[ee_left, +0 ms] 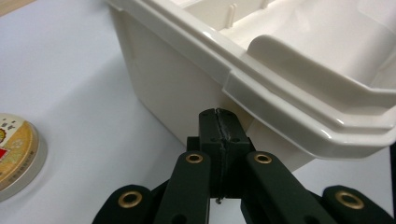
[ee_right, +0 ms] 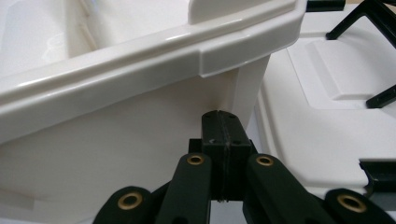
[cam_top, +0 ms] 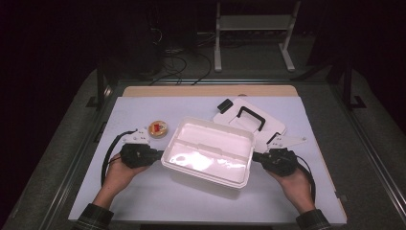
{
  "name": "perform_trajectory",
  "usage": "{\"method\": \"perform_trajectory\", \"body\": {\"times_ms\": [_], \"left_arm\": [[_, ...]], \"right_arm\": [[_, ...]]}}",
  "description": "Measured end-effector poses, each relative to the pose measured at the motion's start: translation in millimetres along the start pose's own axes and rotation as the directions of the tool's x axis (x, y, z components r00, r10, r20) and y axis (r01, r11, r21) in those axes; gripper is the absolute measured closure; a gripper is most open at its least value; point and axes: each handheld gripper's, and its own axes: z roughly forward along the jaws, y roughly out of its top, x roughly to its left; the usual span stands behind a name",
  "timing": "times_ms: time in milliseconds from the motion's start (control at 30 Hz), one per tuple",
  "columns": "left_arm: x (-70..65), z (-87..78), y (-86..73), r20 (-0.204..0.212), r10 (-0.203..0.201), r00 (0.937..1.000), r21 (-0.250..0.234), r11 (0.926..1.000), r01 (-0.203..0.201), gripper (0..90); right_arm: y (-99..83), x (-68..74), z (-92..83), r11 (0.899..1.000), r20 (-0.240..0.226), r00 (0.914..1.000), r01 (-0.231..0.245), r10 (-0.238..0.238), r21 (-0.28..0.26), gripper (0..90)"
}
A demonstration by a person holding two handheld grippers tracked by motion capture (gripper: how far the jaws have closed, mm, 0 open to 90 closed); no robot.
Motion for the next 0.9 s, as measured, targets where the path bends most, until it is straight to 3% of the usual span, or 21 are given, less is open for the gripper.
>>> {"method": "perform_trajectory", "body": {"times_ms": [900], "left_arm": [[-38.0, -10.4, -11.1, 0.067, 0.033, 0.9972, 0.011, 0.9994, -0.034, 89.7]], "right_arm": [[24.9, -12.2, 20.3, 0.999, 0.009, 0.9994, 0.033, -0.032, -0.004, 89.9]]}}
